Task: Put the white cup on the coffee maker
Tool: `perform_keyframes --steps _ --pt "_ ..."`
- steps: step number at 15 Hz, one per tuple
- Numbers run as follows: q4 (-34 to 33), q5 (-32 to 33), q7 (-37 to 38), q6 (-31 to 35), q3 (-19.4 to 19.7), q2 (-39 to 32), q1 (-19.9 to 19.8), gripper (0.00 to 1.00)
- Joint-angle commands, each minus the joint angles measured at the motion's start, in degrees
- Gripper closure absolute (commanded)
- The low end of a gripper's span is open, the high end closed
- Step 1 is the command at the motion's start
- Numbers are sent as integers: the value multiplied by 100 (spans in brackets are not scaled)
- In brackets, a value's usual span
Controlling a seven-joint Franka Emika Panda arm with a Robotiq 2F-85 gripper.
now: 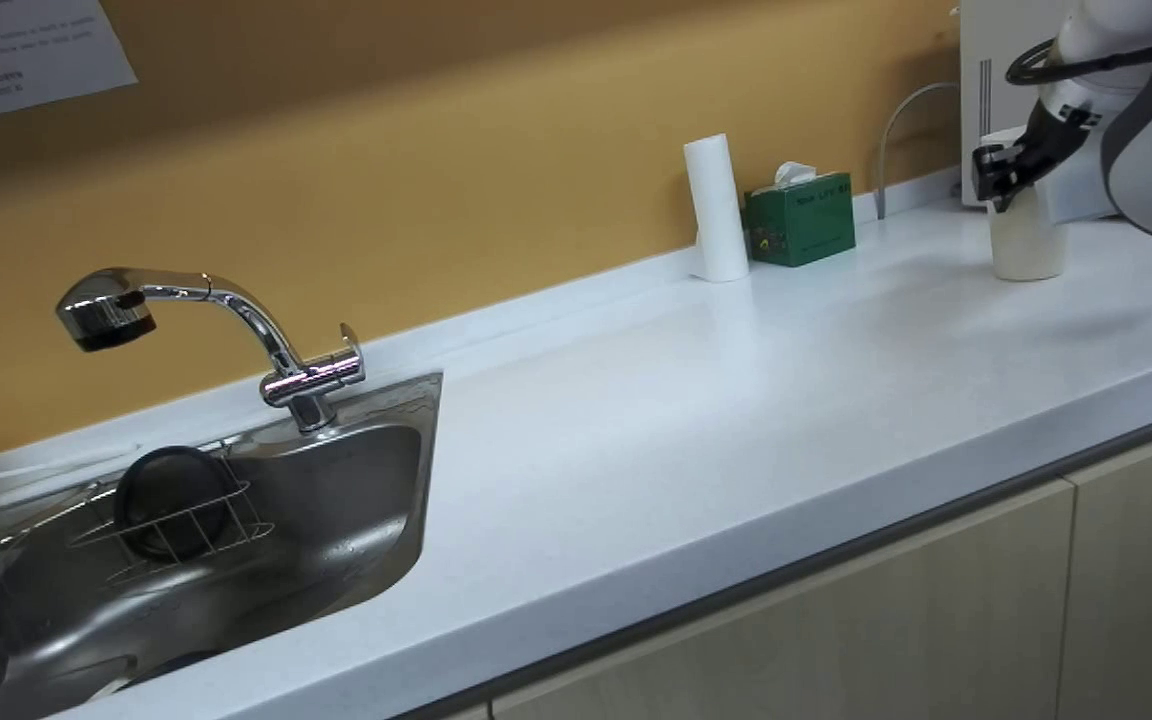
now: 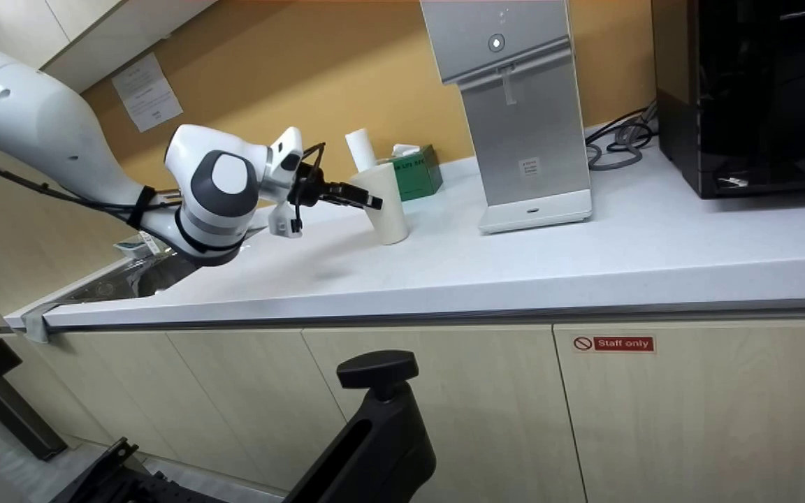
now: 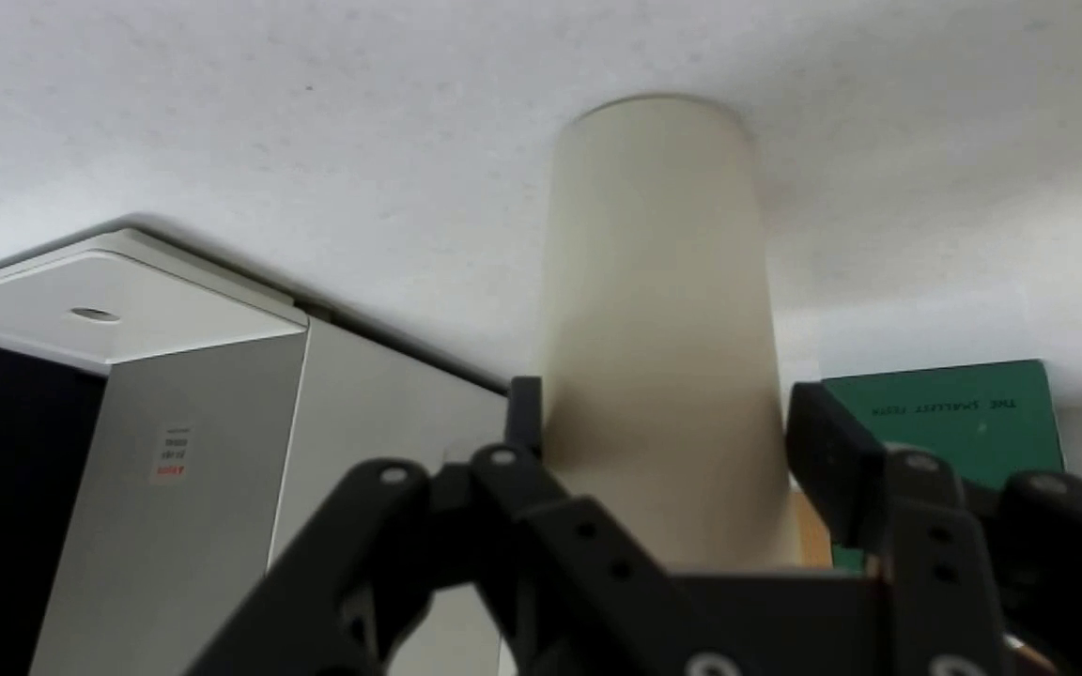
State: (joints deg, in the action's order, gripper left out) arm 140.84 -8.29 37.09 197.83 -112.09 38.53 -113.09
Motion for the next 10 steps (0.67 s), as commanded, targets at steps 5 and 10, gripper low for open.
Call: perform_keyframes --steps 5,10 --pt "237 -652 -636 -11 649 -175 507 58" --pt "461 -1068 -851 -197 1286 -69 908 58"
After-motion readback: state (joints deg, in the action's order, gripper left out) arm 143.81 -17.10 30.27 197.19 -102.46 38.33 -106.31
